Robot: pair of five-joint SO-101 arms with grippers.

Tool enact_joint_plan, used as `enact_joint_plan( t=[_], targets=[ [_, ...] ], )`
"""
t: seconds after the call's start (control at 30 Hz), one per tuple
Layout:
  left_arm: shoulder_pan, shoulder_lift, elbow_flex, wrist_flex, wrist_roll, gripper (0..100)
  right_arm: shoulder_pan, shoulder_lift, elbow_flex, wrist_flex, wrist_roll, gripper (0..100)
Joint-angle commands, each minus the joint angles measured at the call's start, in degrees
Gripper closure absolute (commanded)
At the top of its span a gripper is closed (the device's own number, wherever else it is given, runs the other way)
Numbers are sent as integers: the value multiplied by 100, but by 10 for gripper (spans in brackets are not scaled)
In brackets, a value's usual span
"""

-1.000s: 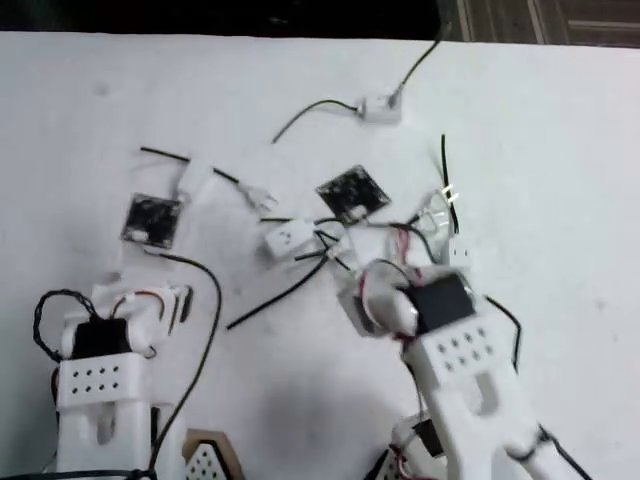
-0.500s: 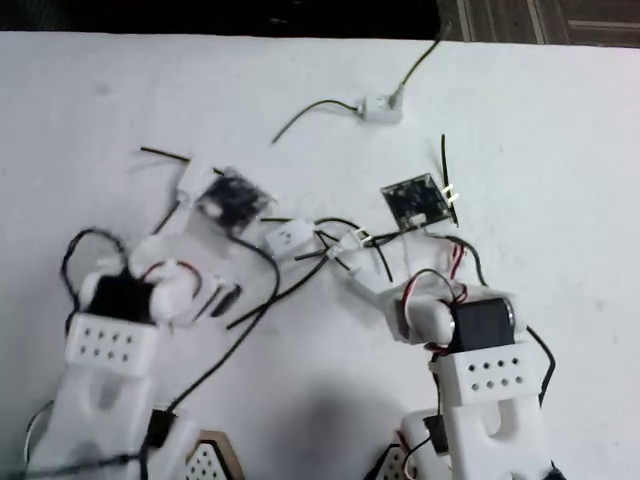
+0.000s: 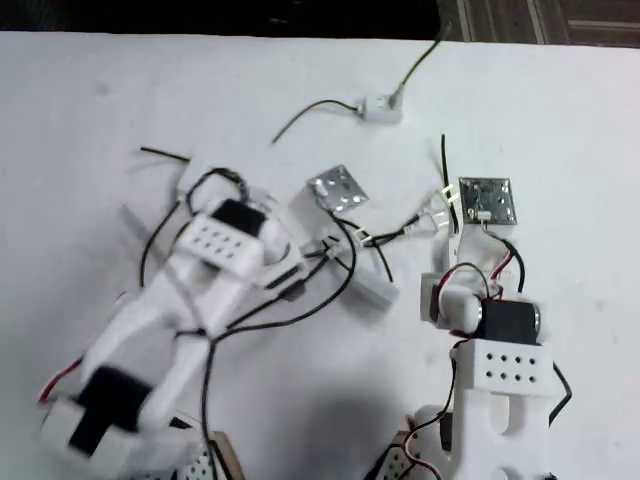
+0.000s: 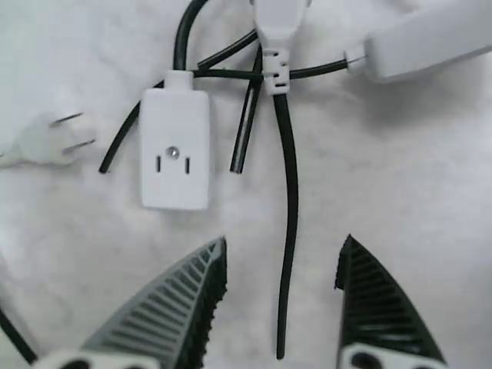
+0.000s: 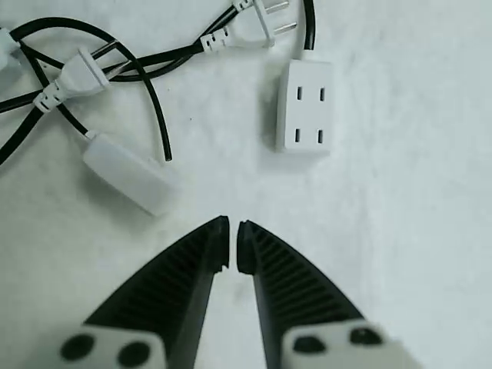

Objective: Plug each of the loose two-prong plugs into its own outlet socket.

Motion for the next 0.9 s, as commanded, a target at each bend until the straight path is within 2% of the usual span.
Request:
enact_joint_plan(
  t=[0.0,0.1,0.27,0.47,0.57,0.7,0.87],
  targets=[
    [84,1059,-774,-211,-18,759,92,-127,0,-154,-53,981],
    [84,1631,-1169,-193,-9,775,92,-127,0,-154,-53,981],
    [101,2343,-1679,-193,-9,867,92,-127,9,-145,-53,981],
    [207,2598,-1908,62,-44,926,92,-127,9,-145,-53,981],
    [286,2563,-1934,79,-44,983,92,-127,9,-145,-53,981],
    [189,2088,-1987,141,-9,978,101,-127,9,-127,-53,981],
    [-207,848,-1969,264,-9,978,101,-127,9,-127,-53,981]
  ],
)
